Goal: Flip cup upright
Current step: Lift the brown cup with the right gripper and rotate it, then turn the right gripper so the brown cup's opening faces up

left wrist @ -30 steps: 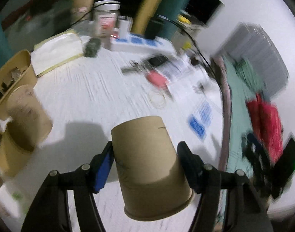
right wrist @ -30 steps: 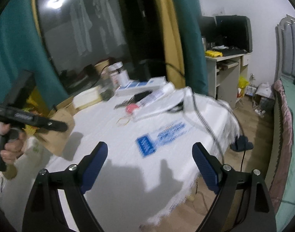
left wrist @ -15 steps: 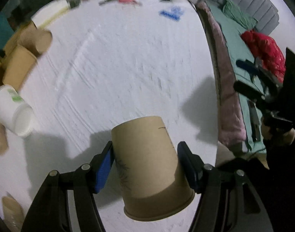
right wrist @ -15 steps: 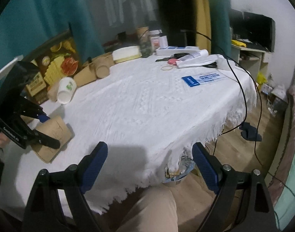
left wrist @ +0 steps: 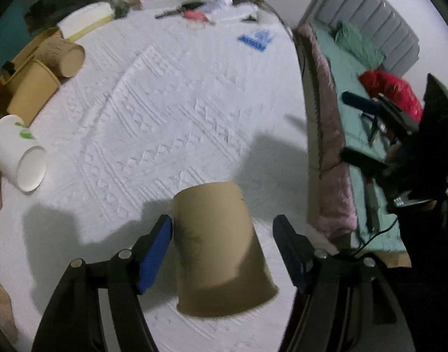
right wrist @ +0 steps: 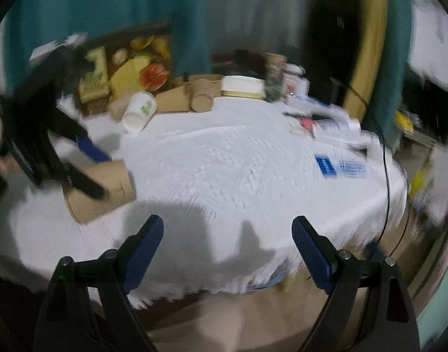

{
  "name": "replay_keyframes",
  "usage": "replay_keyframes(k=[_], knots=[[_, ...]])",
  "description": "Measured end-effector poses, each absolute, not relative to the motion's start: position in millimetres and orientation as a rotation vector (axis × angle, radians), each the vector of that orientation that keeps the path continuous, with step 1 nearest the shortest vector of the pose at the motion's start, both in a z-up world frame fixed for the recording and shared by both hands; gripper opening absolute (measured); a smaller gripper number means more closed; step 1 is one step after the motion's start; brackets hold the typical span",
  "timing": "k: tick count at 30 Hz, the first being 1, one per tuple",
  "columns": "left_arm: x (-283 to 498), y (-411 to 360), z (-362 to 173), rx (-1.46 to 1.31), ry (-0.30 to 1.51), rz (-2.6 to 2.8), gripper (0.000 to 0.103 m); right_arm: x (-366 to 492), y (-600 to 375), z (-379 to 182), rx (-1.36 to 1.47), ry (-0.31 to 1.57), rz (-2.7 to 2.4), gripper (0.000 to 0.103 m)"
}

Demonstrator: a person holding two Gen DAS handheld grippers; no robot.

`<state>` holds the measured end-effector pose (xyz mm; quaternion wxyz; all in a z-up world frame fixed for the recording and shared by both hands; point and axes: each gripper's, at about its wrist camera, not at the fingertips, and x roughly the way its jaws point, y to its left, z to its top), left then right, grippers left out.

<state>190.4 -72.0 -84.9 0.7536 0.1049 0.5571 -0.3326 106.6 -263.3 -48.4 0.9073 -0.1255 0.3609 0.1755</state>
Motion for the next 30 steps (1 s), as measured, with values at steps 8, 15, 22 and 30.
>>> replay_keyframes(k=[8,15,22,30], knots=[[145,-9,-49,0.032,0.988,-0.558,0.071,107,-189,-36,-0.739,0.627,0.746,0.088],[78,61,-47,-0.12,0.847,-0.28,0.071,121,-130,-45,-1.079,0.618,0.942,0.088],[17,95,-50,-0.106,0.741,-0.082,0.071,107,-82,-73,-1.449,0.672,1.126,0.088],[5,100,-61,-0.114,0.717,-0.059,0.071,96,-46,-97,-1.73,0.712,1.217,0.087]])
